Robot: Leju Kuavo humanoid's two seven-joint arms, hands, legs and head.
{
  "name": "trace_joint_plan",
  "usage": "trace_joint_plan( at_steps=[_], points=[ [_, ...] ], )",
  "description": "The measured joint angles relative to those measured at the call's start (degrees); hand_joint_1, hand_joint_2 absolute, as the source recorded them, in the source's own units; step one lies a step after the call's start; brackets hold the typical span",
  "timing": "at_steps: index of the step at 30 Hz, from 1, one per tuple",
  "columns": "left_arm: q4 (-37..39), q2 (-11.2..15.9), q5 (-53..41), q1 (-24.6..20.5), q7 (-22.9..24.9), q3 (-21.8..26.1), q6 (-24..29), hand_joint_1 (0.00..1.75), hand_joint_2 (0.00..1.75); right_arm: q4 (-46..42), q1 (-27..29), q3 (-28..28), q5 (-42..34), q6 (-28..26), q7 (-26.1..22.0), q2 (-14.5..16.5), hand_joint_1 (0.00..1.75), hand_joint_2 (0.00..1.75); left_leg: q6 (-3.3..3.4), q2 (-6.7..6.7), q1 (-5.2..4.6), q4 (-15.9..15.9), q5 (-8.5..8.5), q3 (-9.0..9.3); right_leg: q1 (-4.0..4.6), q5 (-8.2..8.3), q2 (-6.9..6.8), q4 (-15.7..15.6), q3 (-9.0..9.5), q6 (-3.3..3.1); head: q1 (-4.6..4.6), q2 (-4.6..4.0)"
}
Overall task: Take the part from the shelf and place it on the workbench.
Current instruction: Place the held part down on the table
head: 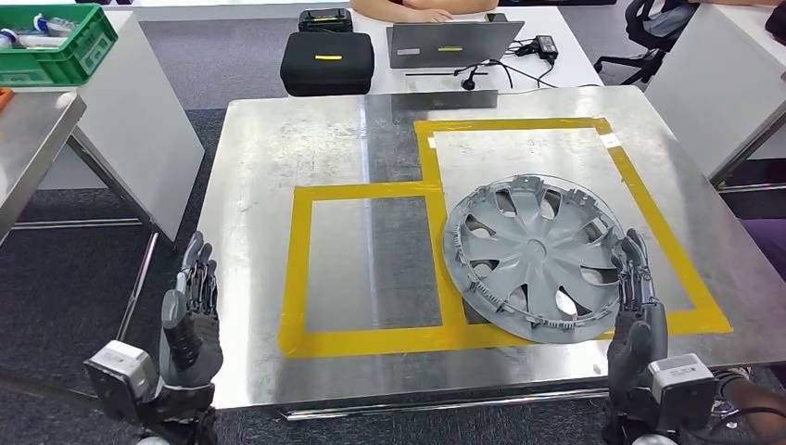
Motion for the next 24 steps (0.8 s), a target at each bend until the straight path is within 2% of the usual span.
trace_joint_plan(
  at_steps=[12, 24],
  points=[
    [-1.91, 0.19, -0.62, 2.5, -0.72, 0.73, 3.45, 0.0, 0.0, -10.85, 5.07, 2.2, 0.32, -1.55, -3.77, 1.08, 0.0, 0.0, 0.05, 0.0, -0.04, 0.06, -0.06, 0.0, -0.05, -0.01, 0.0, -0.01, 0.02, 0.02, 0.09, 0.0],
    [-3.49, 0.37, -0.87, 3.43, -1.25, 1.1, 4.12, 0.0, 0.0, -13.55, 6.8, 3.91, -0.41, -3.02, -4.85, 1.83, 0.0, 0.0, 0.15, 0.02, -0.11, 0.16, -0.16, -0.02, -0.12, -0.04, 0.0, -0.07, 0.03, 0.1, 0.06, 0.0]
  ],
)
